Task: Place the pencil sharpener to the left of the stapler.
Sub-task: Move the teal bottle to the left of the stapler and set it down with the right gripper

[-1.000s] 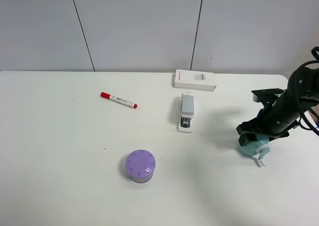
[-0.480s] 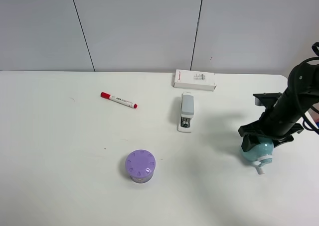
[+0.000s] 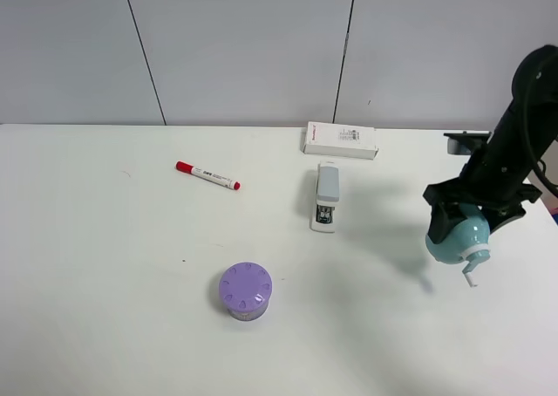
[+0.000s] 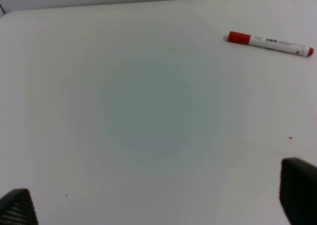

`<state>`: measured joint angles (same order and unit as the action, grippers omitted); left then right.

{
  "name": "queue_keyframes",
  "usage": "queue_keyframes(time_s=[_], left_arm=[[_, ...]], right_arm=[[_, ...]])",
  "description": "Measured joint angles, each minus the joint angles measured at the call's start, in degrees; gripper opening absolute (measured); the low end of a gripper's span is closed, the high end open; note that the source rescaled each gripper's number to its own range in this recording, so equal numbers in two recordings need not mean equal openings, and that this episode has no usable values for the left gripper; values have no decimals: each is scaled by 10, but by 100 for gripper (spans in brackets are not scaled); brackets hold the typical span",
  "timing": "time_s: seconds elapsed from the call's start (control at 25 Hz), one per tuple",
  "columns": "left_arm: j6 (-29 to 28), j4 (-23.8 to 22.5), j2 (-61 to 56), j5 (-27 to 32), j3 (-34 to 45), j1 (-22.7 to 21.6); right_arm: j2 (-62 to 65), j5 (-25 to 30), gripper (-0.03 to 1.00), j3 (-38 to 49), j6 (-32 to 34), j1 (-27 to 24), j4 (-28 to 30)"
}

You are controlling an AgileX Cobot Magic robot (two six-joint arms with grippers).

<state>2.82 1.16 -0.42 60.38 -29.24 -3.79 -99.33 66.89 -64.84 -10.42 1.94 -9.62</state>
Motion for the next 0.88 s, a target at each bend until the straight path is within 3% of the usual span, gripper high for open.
queue_keyframes(time_s=[0.4, 0.88], left_arm=[[0, 0, 0, 0, 0, 0], [0, 0, 0, 0, 0, 0]], right_arm=[[-30, 23, 1, -222, 39, 88, -9], [-224, 30, 1, -482, 136, 216, -39]])
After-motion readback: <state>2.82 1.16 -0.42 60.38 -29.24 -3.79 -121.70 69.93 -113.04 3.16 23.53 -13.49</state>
